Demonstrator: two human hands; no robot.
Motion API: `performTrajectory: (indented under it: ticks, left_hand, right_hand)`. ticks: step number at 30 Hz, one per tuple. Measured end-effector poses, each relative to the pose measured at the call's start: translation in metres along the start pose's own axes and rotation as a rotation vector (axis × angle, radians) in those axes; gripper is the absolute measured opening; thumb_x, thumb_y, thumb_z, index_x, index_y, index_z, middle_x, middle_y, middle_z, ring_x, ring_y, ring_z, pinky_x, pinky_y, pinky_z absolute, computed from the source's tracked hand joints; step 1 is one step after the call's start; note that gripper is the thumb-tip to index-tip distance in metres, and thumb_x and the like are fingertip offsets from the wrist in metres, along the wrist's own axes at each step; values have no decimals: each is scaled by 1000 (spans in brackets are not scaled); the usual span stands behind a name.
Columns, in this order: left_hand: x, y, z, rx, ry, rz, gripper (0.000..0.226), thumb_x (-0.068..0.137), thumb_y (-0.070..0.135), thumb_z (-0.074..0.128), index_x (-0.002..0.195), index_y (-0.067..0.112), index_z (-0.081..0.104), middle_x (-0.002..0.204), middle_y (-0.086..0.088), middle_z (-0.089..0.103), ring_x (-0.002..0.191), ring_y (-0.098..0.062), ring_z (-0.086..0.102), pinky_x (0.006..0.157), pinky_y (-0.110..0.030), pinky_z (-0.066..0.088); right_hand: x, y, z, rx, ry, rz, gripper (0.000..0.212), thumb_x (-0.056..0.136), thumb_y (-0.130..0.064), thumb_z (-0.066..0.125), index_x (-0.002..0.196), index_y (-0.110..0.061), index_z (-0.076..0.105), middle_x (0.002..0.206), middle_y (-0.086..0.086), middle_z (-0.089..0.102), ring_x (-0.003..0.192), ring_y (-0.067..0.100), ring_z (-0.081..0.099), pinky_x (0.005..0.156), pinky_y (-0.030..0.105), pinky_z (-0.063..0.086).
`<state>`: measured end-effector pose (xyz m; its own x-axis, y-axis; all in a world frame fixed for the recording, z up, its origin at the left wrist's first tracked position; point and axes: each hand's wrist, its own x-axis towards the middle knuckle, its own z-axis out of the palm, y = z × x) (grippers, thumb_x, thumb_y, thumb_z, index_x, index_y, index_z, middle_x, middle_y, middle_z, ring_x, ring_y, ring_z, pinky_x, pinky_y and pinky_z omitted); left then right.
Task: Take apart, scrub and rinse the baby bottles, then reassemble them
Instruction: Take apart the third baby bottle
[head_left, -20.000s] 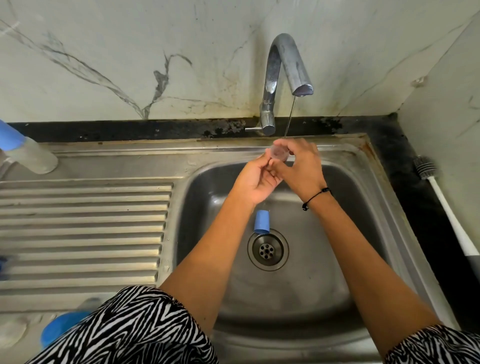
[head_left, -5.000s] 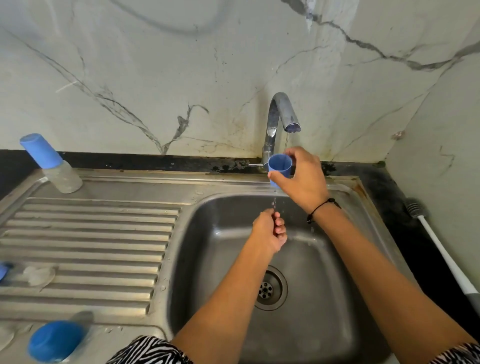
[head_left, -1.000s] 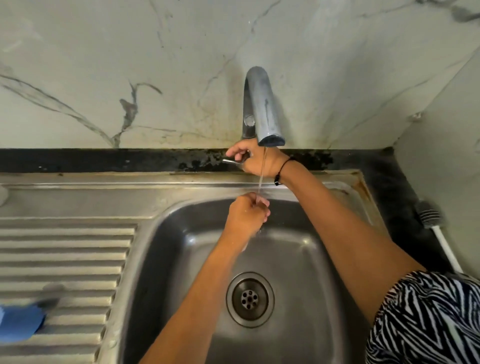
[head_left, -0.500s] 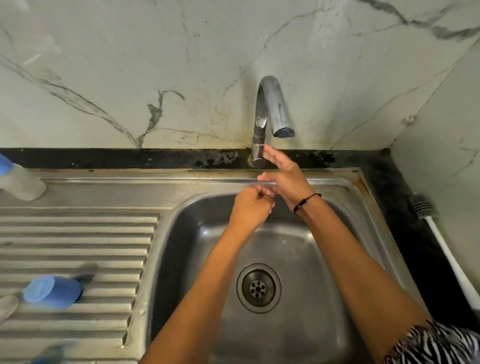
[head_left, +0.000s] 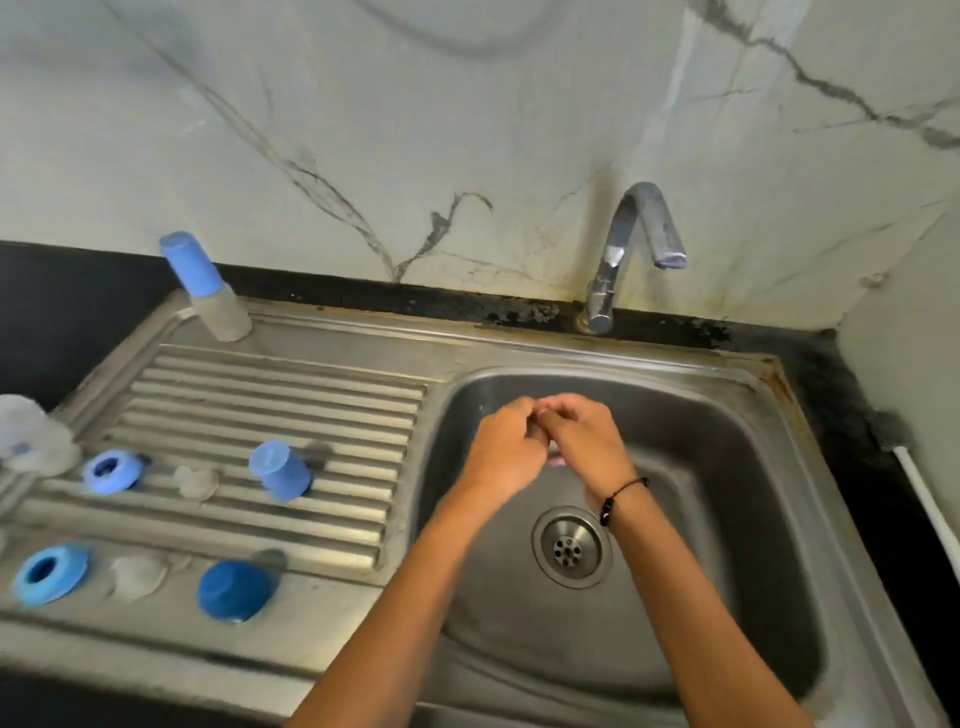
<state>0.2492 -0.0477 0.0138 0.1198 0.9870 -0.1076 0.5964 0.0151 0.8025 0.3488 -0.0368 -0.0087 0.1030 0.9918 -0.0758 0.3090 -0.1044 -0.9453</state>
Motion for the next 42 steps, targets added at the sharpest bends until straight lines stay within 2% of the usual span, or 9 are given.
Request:
performTrajectory:
  ticks: [6,12,18,20,24,27,34,39,42]
  left_hand:
    - [-8,-30,-91,-47,64,65,29,94,10,51,120,15,60,123,-2,60,114,-14,55,95,-21,40]
    - [15,-104,-229,-100,195,18,38,93,11,54,131,12,51,125,-6,58,117,-20,55,100,-27,41]
    - [50,-154,-334,-220,393,-91,47,91,0,44,136,10,41,119,-4,52,113,-18,52,88,-20,37]
    - [66,-164,-356,-288,430,-110,51,91,-3,41,140,9,37,127,-5,51,118,-19,50,95,-24,40]
    - [89,-176,-375,-417,465,-162,54,91,-5,37,142,10,33,138,-10,46,123,-20,47,100,-27,39]
    - [100,-182,-373,-448,403,-195,54,94,-5,35,145,13,30,141,-7,43,126,-19,45,93,-22,37]
    - [100,-181,-358,-424,301,-201,55,93,-8,33,144,12,32,145,-7,40,129,-19,42,87,-19,33]
    - [84,-159,-332,-371,249,-91,55,90,-7,37,142,14,35,140,-6,43,121,-16,45,87,-20,35]
    - [70,-138,-298,-273,132,53,50,89,3,53,135,18,42,129,-1,51,111,-13,51,79,-17,40]
  right_hand:
    - [5,-44,66,-36,19,-26,16,87,-6,57,98,-13,65,94,4,68,88,15,61,83,32,49]
    - [49,-125,207,-79,-116,-138,25,86,-8,60,111,-7,58,86,-1,59,85,15,55,76,28,45]
    - [108,-185,331,-202,-195,-120,63,84,-20,66,138,-12,34,123,10,50,116,23,50,92,25,38]
    - [130,-194,359,-272,-170,-154,74,83,-24,68,144,-15,26,135,15,43,124,29,45,102,32,37]
    - [164,-199,394,-532,-171,-254,68,87,-27,60,145,-25,25,129,17,47,116,35,48,100,39,38]
    - [171,-193,401,-654,-239,-287,52,91,-16,52,140,-19,35,125,17,52,112,33,52,96,39,43]
    - [157,-176,373,-494,-100,-346,43,86,-6,56,126,-14,46,114,15,59,101,30,56,81,36,48]
    - [117,-176,313,-378,-9,-404,44,84,-6,59,126,-14,49,117,8,60,77,18,55,75,29,46]
    - [85,-172,268,-285,106,-409,47,83,-6,62,126,-16,50,117,5,60,79,17,54,74,25,46]
